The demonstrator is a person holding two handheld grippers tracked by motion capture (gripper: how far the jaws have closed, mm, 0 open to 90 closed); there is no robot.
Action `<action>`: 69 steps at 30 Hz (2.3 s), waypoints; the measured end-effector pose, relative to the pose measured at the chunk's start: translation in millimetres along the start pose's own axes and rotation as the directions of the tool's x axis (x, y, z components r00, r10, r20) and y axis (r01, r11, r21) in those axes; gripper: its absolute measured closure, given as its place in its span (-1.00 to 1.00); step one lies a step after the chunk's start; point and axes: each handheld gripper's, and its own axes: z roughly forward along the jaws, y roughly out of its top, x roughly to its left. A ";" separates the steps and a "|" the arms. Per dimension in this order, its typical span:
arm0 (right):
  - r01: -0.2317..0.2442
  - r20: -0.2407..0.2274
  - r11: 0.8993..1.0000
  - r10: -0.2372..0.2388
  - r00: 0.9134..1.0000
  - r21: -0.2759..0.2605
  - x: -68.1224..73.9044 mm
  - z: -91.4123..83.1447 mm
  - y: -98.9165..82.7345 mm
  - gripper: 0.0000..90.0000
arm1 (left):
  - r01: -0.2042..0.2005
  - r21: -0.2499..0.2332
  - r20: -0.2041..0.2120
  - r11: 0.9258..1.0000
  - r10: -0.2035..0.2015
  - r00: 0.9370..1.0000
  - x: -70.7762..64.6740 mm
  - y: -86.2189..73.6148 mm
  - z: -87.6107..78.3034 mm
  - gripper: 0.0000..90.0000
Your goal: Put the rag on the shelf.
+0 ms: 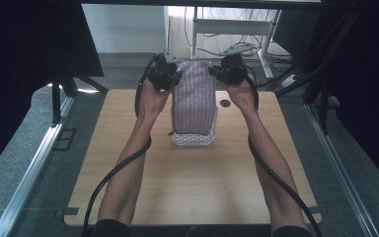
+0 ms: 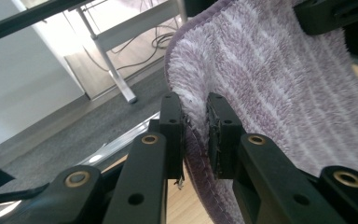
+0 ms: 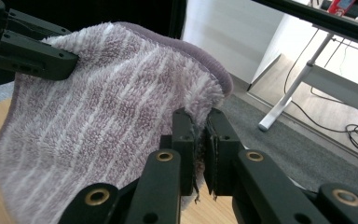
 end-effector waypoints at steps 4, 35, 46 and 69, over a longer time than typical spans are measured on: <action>-0.001 0.012 1.000 0.000 1.000 0.016 -0.8 12.6 -6.7 0.85 | -0.010 0.022 -0.021 1.000 0.010 1.000 -0.8 -6.6 13.6 0.72; -0.097 -0.016 0.985 0.101 0.995 0.145 -8.0 41.8 -60.6 0.22 | 0.105 0.153 0.068 0.983 -0.116 0.991 20.3 -49.1 42.6 -0.18; -0.170 -0.002 0.979 0.171 0.985 0.113 -14.9 26.3 -66.2 -0.22 | 0.161 0.103 0.113 0.982 -0.173 0.978 27.9 -52.2 24.1 -0.42; -0.183 -0.112 0.978 0.194 0.975 0.100 2.3 -10.8 -72.8 -0.64 | 0.164 0.081 0.188 0.983 -0.177 0.966 18.7 -63.0 -3.5 -0.68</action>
